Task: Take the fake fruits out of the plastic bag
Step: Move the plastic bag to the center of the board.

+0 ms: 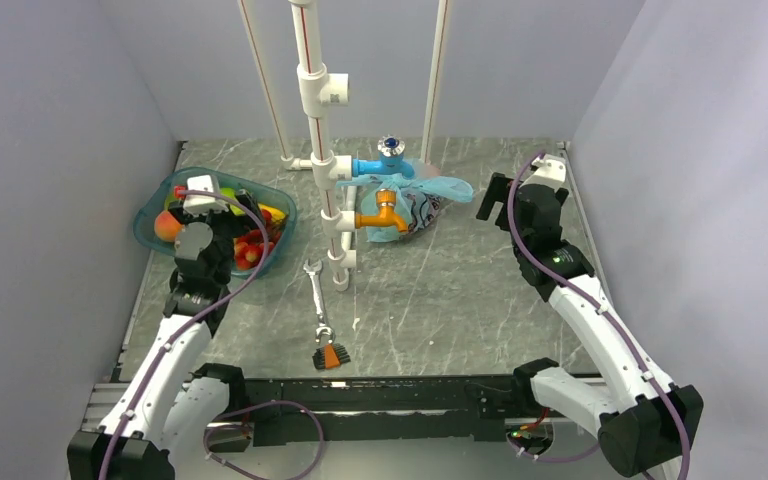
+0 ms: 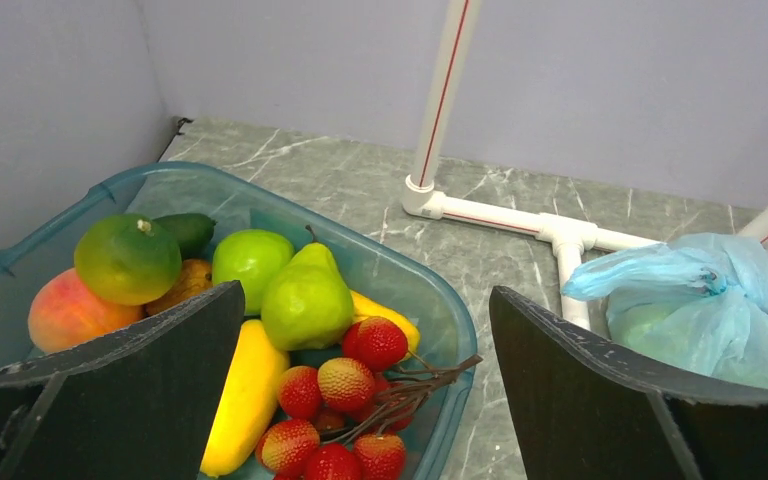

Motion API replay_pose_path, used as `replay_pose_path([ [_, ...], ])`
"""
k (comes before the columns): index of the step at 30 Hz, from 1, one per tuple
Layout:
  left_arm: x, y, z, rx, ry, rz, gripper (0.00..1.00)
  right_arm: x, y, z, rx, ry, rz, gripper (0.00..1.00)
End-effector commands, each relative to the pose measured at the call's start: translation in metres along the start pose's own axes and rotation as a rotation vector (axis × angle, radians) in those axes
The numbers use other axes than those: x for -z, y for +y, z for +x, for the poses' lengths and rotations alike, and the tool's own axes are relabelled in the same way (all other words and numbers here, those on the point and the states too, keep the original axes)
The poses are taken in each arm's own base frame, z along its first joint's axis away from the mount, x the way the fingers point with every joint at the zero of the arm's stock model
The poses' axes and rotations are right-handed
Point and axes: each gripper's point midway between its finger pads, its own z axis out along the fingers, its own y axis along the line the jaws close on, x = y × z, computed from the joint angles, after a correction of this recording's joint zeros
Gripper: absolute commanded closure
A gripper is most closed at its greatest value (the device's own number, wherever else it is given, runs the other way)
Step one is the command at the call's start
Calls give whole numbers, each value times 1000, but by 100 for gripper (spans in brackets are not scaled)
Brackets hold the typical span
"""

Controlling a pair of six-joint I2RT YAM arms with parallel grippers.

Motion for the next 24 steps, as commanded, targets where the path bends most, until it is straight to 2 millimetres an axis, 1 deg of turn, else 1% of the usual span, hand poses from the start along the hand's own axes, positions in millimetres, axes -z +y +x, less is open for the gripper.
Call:
replay_pose_path([
  [1,2,-17,-33,-23,-81,71,1,1,21,-9,-76,-25,-96,0],
  [4,2,-14,-33,-34,-69,42,1,-2,36,2,-113,28,-157,0],
  [6,1,-8,-31,-22,-73,5,1,-3,49,8,-130,66,-216,0],
  [9,3,-6,-34,-16,-83,-7,1,-5,67,19,-160,110,-304,0],
  [10,4,-7,-34,-14,-89,1,1,-6,71,24,-172,129,-318,0],
  [13,4,-13,-34,-25,-97,40,1,-10,78,31,-200,133,-349,0],
  [16,2,-20,-32,-47,-59,76,1,-16,86,42,-233,157,-375,0],
  [19,-1,-28,-26,-77,-32,118,1,-24,94,48,-253,173,-394,0],
  [21,-3,-33,-21,-97,-12,151,1,-32,103,53,-261,213,-416,0],
  [24,-4,-40,-17,-108,2,193,1,-43,117,52,-282,248,-434,0],
])
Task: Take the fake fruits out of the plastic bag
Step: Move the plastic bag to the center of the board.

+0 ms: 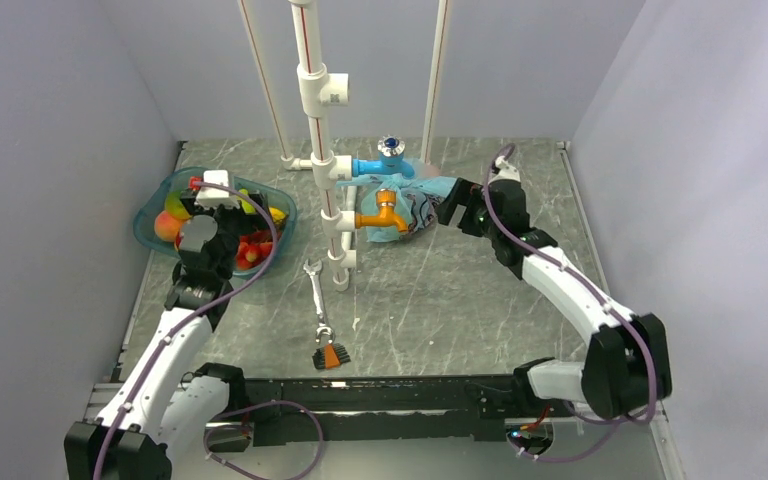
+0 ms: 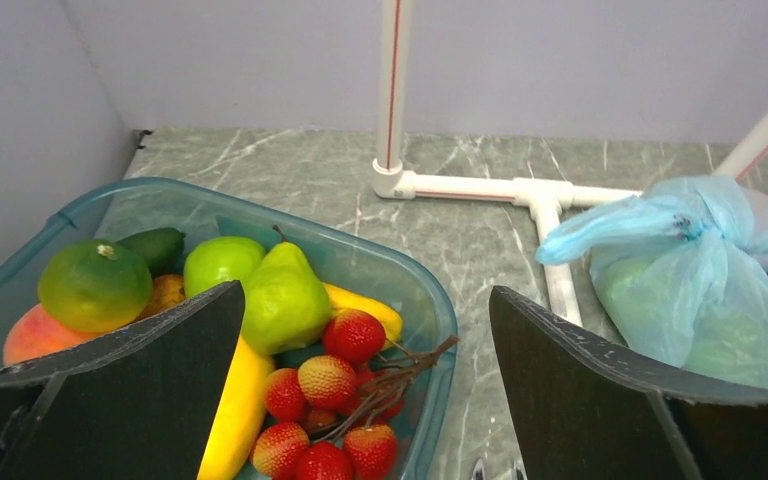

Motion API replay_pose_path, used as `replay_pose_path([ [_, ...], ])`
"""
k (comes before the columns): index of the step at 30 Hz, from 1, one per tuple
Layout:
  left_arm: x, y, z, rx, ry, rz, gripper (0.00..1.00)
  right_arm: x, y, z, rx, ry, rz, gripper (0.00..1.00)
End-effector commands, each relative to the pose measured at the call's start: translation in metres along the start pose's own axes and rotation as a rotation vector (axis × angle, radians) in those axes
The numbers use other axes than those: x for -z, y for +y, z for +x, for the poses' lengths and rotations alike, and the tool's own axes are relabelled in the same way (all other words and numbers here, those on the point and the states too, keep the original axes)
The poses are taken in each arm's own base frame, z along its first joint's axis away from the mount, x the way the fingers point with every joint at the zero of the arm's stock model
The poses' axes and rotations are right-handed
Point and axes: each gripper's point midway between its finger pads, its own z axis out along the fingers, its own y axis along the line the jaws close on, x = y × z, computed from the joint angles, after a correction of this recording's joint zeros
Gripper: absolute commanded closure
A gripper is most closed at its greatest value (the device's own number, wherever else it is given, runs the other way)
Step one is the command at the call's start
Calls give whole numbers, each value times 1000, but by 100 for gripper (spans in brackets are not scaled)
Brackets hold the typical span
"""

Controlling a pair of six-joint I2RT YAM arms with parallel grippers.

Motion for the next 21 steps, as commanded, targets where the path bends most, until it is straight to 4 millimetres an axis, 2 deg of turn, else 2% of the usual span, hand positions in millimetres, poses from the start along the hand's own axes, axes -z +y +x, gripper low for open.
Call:
replay_pose_path([
  [1,-3,-18,-17,-31,-28,98,1,-16,34,-24,-61,-19,-114,0],
  [8,-3,-20,-18,-45,-20,111,1,-34,62,-12,-131,-1,-258,0],
  [14,-5,-20,-15,-57,-4,113,1,-64,95,3,-76,44,-300,0],
  [21,-5,-19,-14,-60,1,108,1,-102,96,22,-31,77,-224,1],
])
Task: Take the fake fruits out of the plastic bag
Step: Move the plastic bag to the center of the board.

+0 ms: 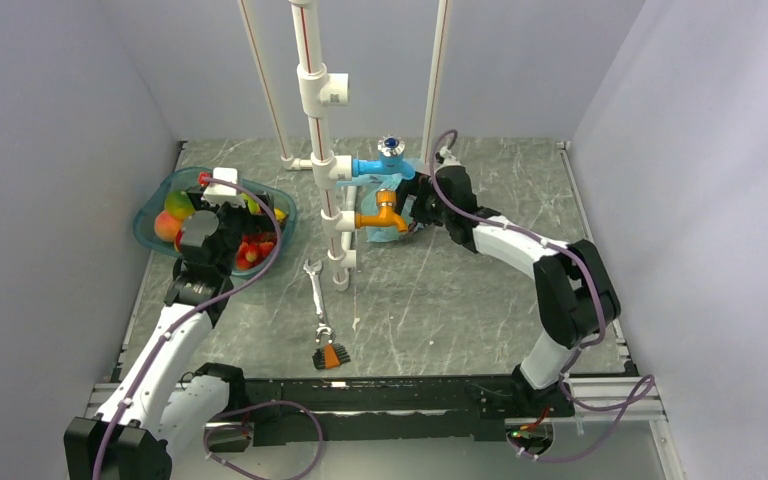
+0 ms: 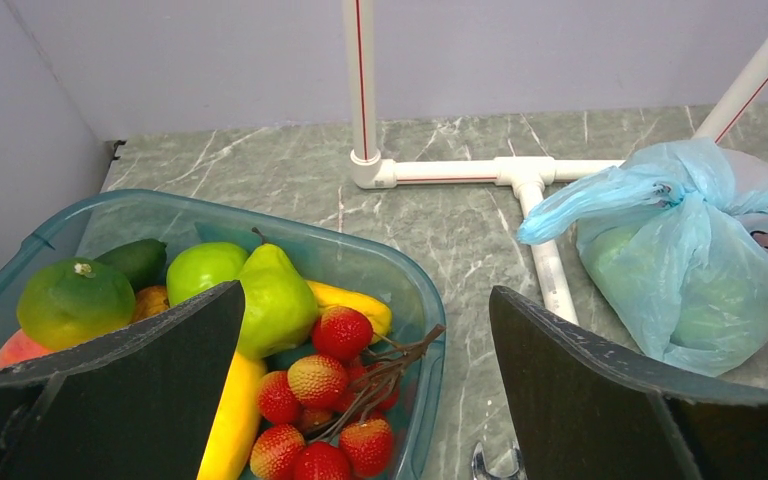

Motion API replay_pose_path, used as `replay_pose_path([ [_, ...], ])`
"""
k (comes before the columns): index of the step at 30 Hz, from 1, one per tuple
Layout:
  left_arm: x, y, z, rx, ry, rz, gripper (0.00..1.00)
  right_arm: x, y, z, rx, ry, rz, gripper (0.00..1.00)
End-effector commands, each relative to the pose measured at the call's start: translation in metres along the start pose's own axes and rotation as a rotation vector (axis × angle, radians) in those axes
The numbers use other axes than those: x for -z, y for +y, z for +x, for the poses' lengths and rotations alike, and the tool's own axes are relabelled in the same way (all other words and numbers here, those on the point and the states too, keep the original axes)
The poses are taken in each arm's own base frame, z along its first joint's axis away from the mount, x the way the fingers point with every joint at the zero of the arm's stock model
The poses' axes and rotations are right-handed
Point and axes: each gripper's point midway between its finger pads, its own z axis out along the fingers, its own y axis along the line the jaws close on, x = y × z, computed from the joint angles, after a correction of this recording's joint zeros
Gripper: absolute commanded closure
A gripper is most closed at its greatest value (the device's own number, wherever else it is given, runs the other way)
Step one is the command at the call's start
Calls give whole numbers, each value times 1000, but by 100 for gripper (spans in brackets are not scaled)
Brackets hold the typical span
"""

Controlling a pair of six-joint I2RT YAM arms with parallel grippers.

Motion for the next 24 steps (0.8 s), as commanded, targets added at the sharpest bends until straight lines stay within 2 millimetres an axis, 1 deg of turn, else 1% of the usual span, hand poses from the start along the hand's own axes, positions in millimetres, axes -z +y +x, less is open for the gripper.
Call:
replay_pose_path([
  [1,-1,-3,-20,-8,-43,17,1,-19,9,-23,47,-61,-3,2],
  [4,-1,-4,-20,-11,-43,20,1,-32,0,-14,76,0,38,6],
  [6,0,-4,-22,-9,-48,21,1,-37,-2,-9,97,19,48,9],
  [10,-2,-4,-20,-13,-44,24,1,-40,-6,-1,120,47,78,15],
  [12,-3,-5,-19,-13,-35,24,1,-40,-4,2,128,68,74,20],
  [14,-4,-6,-17,-13,-30,29,1,-40,-1,4,141,74,63,27],
  [16,-5,-6,-17,-12,-25,33,1,-37,-6,12,154,100,72,37],
  [20,-4,-6,-17,-10,-23,32,1,-33,-11,21,172,130,85,49],
  [24,-5,-7,-17,-10,-24,39,1,-26,-9,28,190,147,50,64],
])
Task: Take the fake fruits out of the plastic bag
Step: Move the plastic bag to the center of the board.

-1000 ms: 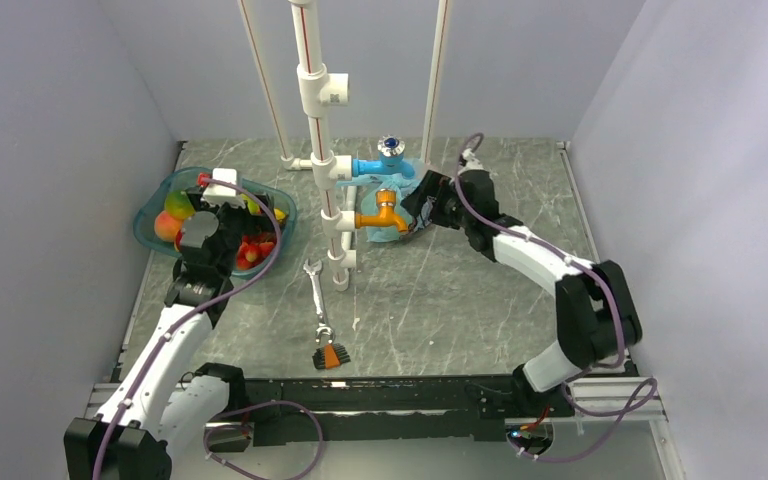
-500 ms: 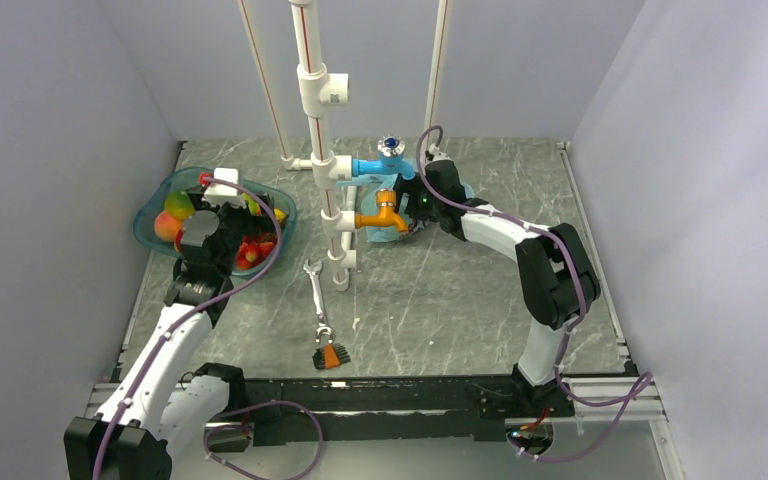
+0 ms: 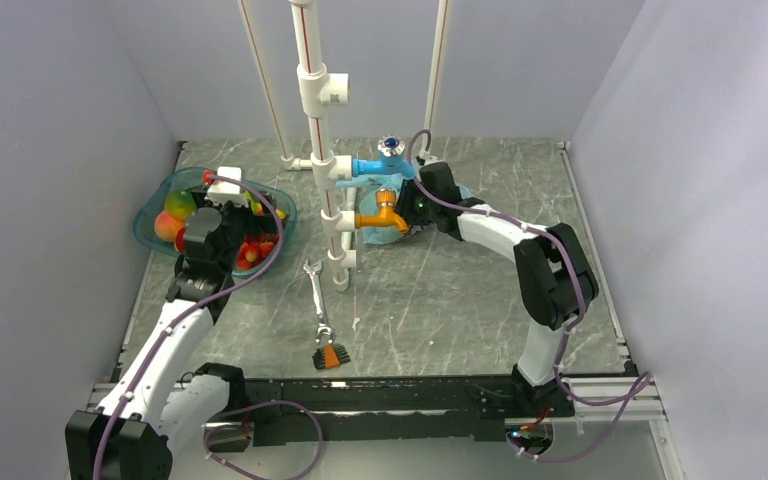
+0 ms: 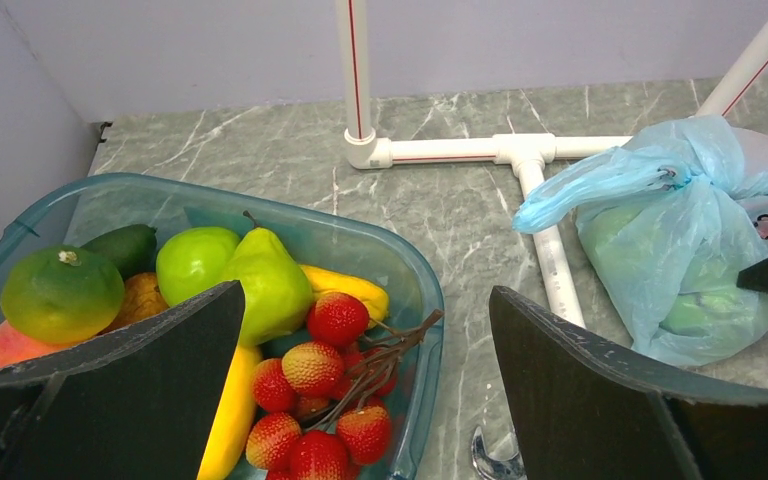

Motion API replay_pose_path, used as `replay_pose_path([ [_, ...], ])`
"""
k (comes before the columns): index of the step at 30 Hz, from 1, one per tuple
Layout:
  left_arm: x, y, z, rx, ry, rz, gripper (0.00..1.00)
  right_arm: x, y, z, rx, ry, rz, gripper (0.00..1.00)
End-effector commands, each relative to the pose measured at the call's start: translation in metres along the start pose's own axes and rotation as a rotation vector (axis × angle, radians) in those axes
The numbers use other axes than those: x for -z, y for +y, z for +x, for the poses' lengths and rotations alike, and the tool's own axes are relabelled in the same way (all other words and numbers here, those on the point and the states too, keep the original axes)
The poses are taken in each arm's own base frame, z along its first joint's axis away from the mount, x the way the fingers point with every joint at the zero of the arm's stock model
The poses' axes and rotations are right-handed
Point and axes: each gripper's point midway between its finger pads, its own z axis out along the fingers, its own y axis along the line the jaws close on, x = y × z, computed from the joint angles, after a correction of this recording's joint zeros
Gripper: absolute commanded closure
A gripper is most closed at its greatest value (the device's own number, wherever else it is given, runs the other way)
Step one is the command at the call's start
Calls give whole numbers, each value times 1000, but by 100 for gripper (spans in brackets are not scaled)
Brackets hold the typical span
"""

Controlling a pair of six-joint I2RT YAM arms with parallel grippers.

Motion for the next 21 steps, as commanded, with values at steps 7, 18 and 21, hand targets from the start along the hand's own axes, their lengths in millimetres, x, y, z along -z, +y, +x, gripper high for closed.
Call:
replay_pose_path([
  [7,-4,-6,-25,-11,-36,30,1,22,12,15,64,10,-94,84],
  [18,-1,-5,-26,9,-42,8,1,40,10,50,75,54,-118,92],
  [21,-1,0,-24,6,-24,-28,1,47,11,58,89,68,-121,92],
])
